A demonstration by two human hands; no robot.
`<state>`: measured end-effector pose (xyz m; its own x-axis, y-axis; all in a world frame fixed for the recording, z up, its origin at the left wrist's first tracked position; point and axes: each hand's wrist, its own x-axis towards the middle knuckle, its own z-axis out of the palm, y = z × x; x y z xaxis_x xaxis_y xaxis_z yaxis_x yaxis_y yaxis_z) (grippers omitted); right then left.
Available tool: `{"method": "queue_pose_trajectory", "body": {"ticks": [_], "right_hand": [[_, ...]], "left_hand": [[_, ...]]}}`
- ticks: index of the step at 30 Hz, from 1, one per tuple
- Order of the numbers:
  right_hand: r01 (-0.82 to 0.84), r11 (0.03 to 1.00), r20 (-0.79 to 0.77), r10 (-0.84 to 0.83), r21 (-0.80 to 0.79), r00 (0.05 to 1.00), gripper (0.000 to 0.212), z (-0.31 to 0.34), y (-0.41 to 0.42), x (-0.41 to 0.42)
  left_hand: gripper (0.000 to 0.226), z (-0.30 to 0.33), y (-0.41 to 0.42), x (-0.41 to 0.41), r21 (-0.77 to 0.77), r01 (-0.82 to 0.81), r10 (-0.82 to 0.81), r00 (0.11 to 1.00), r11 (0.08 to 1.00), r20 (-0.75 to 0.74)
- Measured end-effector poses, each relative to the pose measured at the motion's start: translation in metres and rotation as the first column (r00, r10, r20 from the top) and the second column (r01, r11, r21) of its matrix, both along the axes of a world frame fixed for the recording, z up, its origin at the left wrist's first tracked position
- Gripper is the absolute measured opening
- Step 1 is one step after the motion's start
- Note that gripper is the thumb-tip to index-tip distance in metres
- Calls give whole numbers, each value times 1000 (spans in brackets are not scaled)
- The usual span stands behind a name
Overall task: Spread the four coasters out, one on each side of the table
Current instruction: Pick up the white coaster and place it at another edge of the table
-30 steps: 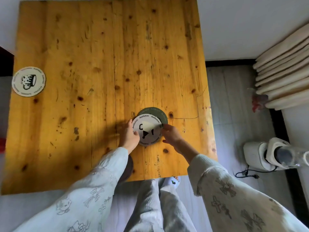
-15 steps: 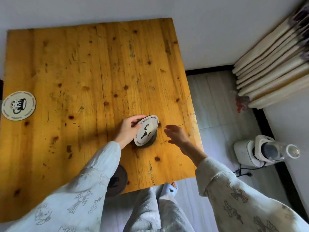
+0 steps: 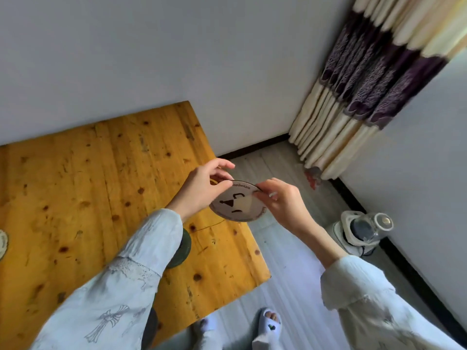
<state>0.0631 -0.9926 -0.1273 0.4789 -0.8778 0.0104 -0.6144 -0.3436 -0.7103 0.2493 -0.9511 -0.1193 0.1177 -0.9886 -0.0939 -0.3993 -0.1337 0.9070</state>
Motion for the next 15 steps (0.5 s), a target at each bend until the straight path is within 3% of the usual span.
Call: {"method": "queue_pose_trajectory", "body": {"ticks": [3,7,11,15], "right_hand": [[91,995,114,-93,29,989,13,18,-13,-40],[138,957,325,-219,256,920,14,34,-38,-99],[56,899,438,-265,434,859,11,38,-61,-160],[-12,869,426,-230,494,875,12,37,-85,-204]], "left_hand": [[40,9,-9,-29,-39,-79,76,995,996,-60],[51,4,-17,-78,150,-125,163,946,981,-281],[39,0,-34,-147,151,-198,246,847,969,-471],[22,-1,-51,-199,73,-364,350,791,928,-501]]}}
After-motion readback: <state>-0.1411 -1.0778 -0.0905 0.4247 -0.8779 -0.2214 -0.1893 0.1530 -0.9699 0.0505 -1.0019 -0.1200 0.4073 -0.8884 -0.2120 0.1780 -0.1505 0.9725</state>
